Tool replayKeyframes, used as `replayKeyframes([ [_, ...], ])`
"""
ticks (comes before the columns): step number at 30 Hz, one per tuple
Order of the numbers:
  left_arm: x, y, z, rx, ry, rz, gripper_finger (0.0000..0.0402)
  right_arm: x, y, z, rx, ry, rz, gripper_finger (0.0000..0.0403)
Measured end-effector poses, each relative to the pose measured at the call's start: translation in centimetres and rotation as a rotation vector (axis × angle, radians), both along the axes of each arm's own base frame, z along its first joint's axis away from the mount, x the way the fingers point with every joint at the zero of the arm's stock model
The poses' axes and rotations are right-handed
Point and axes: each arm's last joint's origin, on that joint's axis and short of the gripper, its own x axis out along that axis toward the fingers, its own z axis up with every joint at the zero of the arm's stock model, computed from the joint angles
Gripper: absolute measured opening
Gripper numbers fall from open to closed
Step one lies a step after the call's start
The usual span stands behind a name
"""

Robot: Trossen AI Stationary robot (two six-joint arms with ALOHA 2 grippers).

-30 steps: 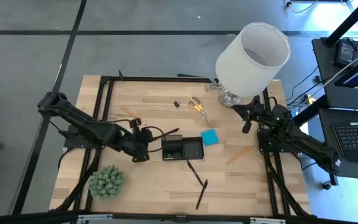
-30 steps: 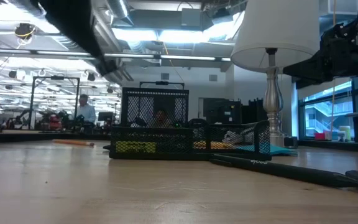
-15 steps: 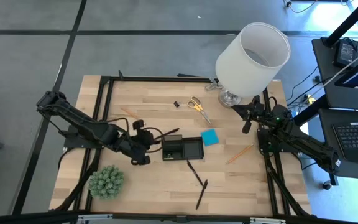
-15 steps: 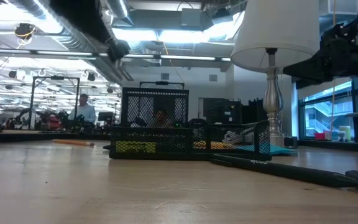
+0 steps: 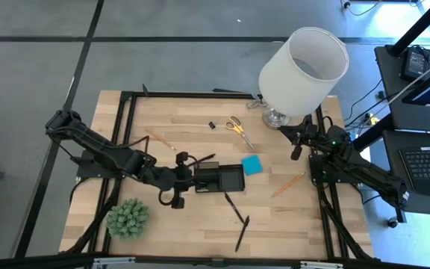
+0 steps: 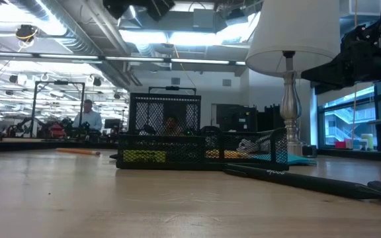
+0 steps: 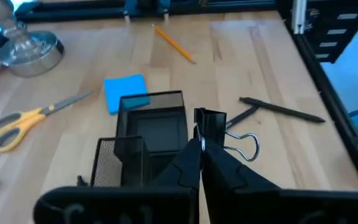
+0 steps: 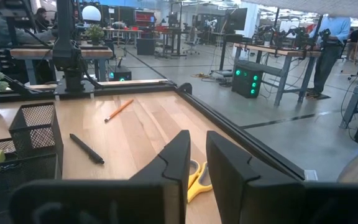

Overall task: Pick and place office supplies into organizer
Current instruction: Put the bottom black binder clip into the desk organizer

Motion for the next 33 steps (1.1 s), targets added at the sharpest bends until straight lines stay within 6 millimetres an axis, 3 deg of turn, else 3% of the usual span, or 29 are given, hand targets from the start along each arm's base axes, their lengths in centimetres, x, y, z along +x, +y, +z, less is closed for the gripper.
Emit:
replayKeyframes([
  [8,2.4,-0.3,-3.2,-0.063,0.054,0.031,0.0003,0.0,0.0,0.0,-0.002,0.001,0.000,0.0058],
  [17,4.3,0.9,-6.4,-0.154,0.144,0.158,0.0003,0.0,0.0,0.0,-0.003,0.001,0.000,0.0058],
  [33,6.0,2.2,-11.0,-0.176,0.294,0.217,0.0003,0.0,0.0,0.0,-0.006,0.003,0.000,0.0058],
])
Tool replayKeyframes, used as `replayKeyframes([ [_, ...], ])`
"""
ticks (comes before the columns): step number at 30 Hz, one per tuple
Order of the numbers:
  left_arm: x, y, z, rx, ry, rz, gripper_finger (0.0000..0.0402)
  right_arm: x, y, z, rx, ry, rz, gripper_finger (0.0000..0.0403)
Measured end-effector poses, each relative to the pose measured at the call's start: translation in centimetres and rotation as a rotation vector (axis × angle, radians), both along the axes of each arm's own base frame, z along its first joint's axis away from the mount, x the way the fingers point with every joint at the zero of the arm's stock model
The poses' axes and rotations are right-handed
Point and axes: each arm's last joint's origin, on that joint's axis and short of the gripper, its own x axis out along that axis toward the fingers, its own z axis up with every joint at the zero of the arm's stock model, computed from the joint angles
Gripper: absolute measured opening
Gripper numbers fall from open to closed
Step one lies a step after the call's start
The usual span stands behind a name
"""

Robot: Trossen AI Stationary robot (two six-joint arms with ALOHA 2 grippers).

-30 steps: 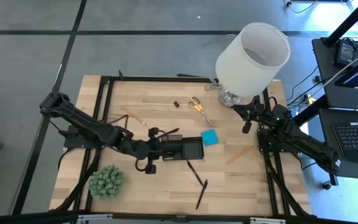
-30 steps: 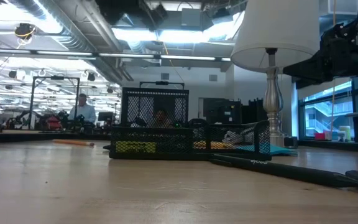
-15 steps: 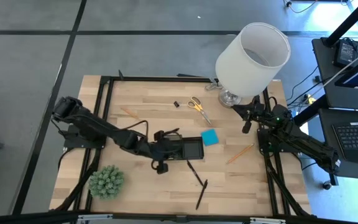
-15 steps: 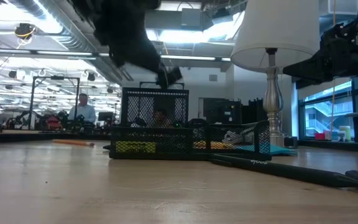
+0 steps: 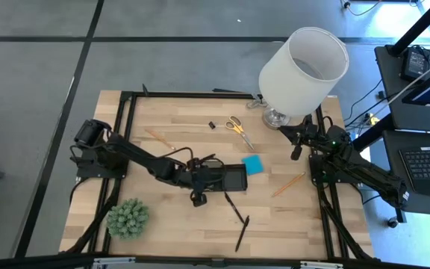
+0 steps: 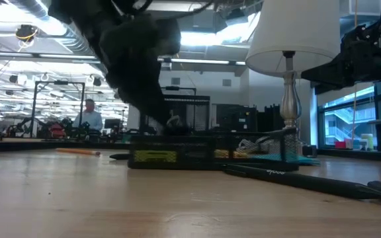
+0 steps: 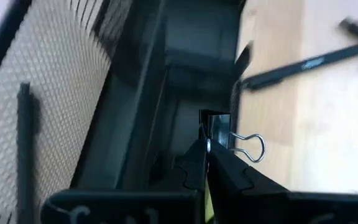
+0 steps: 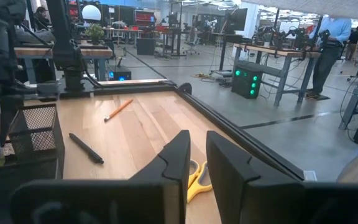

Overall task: Pick and place office supplies into organizer
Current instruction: Put the bottom black binder clip into the desk organizer

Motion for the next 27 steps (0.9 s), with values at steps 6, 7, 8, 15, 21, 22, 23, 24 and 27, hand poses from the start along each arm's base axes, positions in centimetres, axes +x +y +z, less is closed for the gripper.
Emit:
replayKeyframes([
  [6,0.03,0.00,0.10,-0.001,-0.007,0.001,0.0003,0.00,0.00,0.00,0.000,0.000,0.000,0.0058],
  [7,0.03,-0.02,0.11,-0.002,-0.008,0.001,0.0003,0.00,0.00,0.01,0.000,0.000,0.000,0.0058],
  [8,0.04,-0.01,0.11,-0.002,-0.008,0.002,0.0003,0.00,0.00,0.01,0.000,0.000,0.000,0.0058],
  [15,0.03,0.00,0.11,-0.002,-0.008,0.002,0.0007,0.00,0.00,-0.01,0.000,0.000,0.000,0.0058],
  [21,0.02,-0.07,0.10,-0.021,-0.002,-0.013,0.0012,0.00,0.00,0.00,0.000,0.000,0.000,0.0058],
  [22,0.02,-0.07,0.10,-0.021,-0.002,-0.013,0.0012,0.00,0.00,0.01,0.000,0.000,0.000,0.0058],
  [23,0.02,-0.07,0.09,-0.021,-0.002,-0.013,0.0012,0.00,0.00,0.00,0.000,0.000,0.000,0.0058],
  [24,0.02,-0.07,0.09,-0.019,-0.002,-0.016,0.0012,0.00,0.00,0.00,0.000,0.000,0.000,0.0058],
  [27,0.02,-0.07,0.09,-0.008,-0.001,-0.028,0.0018,0.00,0.00,0.00,0.000,0.000,0.000,0.0058],
])
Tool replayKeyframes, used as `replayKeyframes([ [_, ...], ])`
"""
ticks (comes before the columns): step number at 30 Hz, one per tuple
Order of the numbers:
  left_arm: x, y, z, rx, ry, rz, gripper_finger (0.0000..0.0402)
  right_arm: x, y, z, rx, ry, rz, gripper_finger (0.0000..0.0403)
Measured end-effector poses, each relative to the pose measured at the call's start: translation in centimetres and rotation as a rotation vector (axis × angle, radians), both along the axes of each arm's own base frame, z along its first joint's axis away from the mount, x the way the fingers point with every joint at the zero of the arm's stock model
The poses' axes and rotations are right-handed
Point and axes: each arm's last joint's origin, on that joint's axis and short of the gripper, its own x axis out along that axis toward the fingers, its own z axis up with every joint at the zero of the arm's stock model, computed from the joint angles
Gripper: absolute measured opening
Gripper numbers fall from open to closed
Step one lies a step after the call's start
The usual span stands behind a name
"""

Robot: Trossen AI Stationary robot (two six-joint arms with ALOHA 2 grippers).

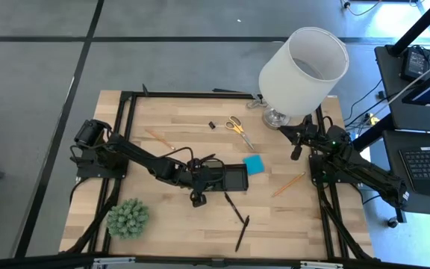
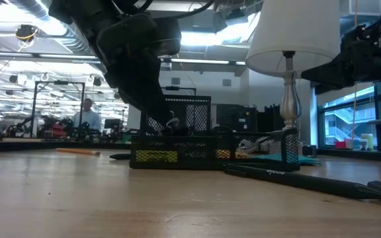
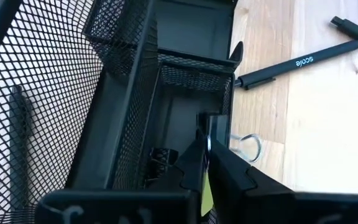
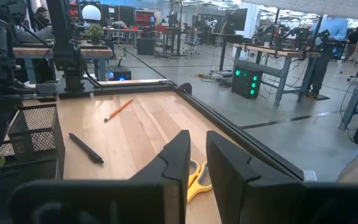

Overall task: Pick and place office supplies into organizer
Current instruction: Put the bottom black binder clip into the desk organizer, then put the top orange pencil into the desk organizer

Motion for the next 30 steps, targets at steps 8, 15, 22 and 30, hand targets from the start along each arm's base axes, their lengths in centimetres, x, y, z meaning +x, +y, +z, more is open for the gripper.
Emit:
replayKeyframes([
  [8,0.0,0.1,0.0,0.027,-0.005,0.010,0.0044,0.0,0.0,0.0,0.000,0.000,0.000,0.0058],
  [15,-0.1,0.1,1.7,0.014,-0.030,-0.037,0.0049,0.0,0.0,0.0,0.000,0.000,0.000,0.0058],
  [22,-1.6,-0.9,6.4,0.093,-0.105,-0.277,0.0045,0.0,0.0,0.0,0.002,-0.001,0.000,0.0058],
  [30,-6.1,0.8,10.4,0.281,-0.031,-0.042,0.0054,0.0,0.0,0.0,-0.001,0.001,0.000,0.0058],
])
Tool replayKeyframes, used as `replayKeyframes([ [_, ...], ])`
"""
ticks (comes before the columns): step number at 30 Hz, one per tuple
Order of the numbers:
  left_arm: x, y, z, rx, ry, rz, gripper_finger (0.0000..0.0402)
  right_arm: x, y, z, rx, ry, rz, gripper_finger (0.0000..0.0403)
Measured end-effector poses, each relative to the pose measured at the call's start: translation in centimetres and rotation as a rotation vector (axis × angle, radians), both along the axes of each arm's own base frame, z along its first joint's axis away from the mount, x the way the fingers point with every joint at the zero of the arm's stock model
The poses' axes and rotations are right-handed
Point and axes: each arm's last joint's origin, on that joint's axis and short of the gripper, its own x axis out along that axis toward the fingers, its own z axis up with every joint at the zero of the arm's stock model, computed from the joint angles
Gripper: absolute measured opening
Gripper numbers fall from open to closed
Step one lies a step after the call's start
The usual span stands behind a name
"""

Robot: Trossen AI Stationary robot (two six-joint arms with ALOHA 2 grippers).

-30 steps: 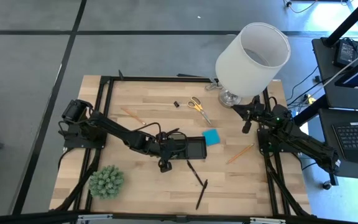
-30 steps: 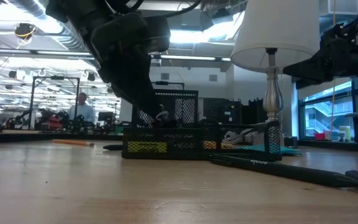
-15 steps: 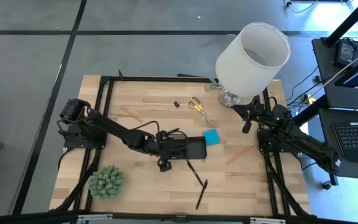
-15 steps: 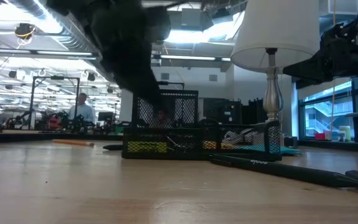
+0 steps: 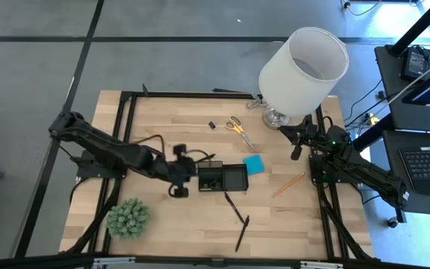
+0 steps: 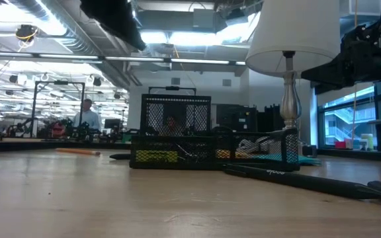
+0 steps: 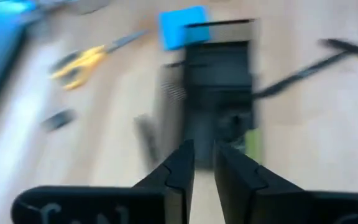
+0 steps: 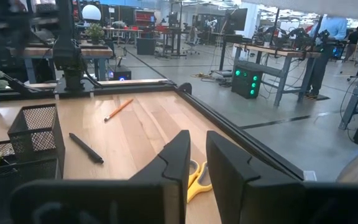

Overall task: Pick and place office supplies into organizer
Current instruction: Put the top orange pencil into the desk organizer

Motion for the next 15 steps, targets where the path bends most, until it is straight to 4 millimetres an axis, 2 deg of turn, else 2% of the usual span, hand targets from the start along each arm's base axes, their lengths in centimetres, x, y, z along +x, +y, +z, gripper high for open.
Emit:
replayKeyframes([
  [5,-2.3,2.2,0.2,0.139,0.135,0.133,0.0061,0.0,0.0,0.0,0.000,0.000,0.000,0.0058],
  [10,-2.7,5.2,-0.8,0.104,0.269,0.239,0.0071,0.0,0.0,0.0,0.006,-0.002,0.000,0.0058],
  [15,-2.7,7.9,-1.8,0.107,0.397,0.152,0.0082,0.0,0.0,0.0,0.009,-0.004,0.000,0.0058],
])
